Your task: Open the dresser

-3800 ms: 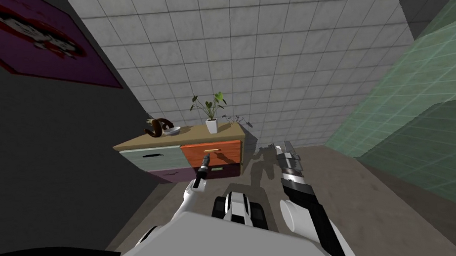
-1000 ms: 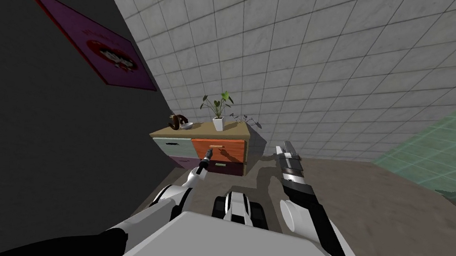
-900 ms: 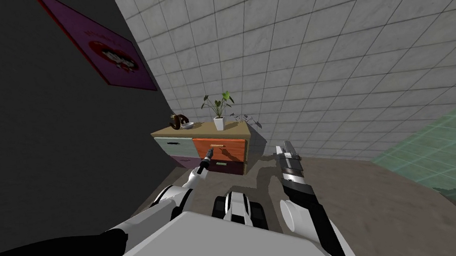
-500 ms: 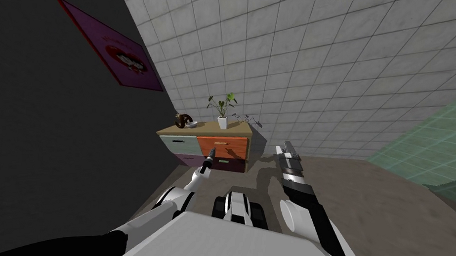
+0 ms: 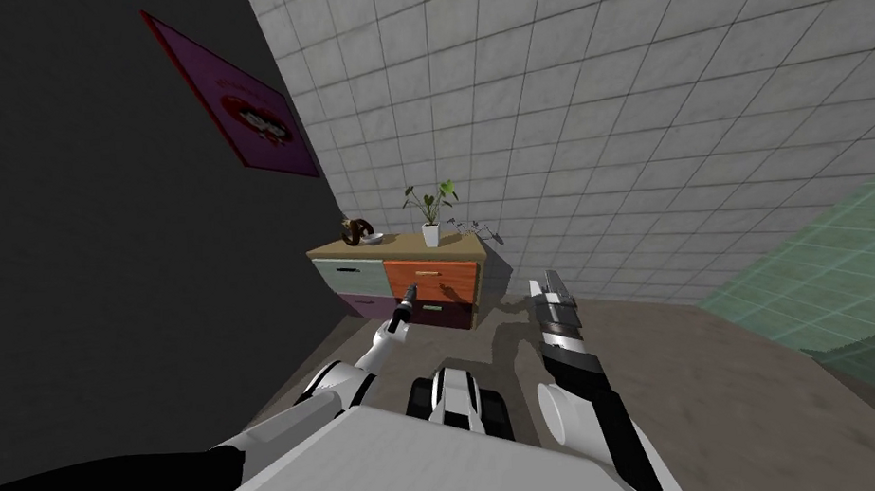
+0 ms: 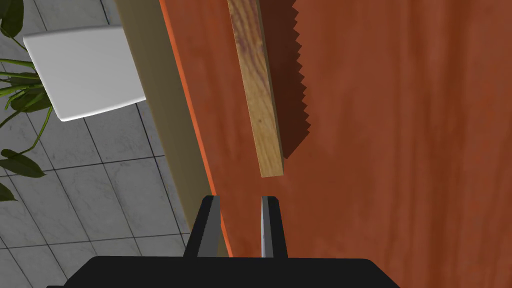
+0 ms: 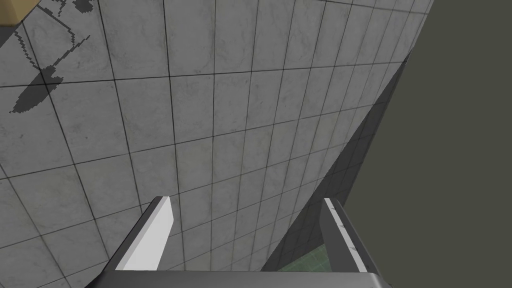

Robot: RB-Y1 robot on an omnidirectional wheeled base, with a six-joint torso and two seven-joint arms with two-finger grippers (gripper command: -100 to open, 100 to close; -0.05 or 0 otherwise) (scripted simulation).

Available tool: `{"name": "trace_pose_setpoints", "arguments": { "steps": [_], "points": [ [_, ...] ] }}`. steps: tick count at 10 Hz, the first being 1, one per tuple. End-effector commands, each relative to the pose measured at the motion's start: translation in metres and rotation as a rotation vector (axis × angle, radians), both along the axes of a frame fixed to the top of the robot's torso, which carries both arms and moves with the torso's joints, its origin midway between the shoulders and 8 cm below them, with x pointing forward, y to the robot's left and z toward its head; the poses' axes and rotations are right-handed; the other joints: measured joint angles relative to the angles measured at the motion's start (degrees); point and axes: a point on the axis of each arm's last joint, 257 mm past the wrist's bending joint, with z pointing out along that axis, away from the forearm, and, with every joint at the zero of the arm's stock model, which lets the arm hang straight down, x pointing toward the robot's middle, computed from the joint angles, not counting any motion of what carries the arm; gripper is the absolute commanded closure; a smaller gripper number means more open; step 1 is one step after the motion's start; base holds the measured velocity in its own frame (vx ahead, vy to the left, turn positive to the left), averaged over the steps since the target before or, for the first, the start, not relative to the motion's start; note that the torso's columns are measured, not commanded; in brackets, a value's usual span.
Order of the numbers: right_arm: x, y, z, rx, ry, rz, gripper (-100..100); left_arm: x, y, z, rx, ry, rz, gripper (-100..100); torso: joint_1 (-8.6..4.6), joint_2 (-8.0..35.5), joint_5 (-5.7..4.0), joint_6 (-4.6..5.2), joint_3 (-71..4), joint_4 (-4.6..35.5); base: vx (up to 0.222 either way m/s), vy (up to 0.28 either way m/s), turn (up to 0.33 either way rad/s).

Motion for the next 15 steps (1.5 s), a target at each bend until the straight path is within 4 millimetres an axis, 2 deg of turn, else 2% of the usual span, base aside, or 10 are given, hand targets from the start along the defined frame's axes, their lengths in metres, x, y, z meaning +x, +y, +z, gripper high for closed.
{"name": "trace_pose_setpoints", "arguments": {
  "steps": [1,5,6,12,13,15],
  "points": [
    [0.0000,0.0000,0.0000,0.000,0.000,0.000,0,-0.0006,0.0015,-0.0005,-0.001,-0.001,0.005,-100,0.05,0.0,0.02,-0.01,0.0,0.0,0.152,-0.012,-0.020],
    [0.0000,0.0000,0.0001,0.000,0.000,0.000,0,-0.0011,0.0025,-0.0007,-0.002,-0.002,0.008,-100,0.17,0.8,0.05,-0.02,0.5,0.2,0.113,-0.006,-0.010],
    [0.0000,0.0000,0.0001,0.000,0.000,0.000,0,-0.0010,0.0024,-0.0007,-0.002,-0.002,0.008,100,0.15,0.9,0.05,-0.01,0.6,0.2,0.010,0.000,0.000],
    [0.0001,0.0001,0.0002,0.000,-0.001,0.000,0,0.0029,-0.0023,0.0020,-0.001,0.002,-0.003,100,0.14,0.5,0.04,-0.01,0.3,0.1,-0.159,0.003,0.020],
    [0.0001,0.0001,0.0001,0.000,0.000,0.000,0,0.0011,-0.0009,-0.0004,-0.001,0.004,0.001,-100,0.16,0.2,0.05,-0.01,0.1,0.0,0.081,-0.015,-0.030],
    [0.0000,0.0000,0.0000,0.000,0.000,0.000,0,0.0000,0.0001,-0.0016,-0.002,0.005,0.003,-100,0.16,-0.1,0.05,-0.02,-0.1,-0.1,0.133,0.008,-0.015]
  ]
}}
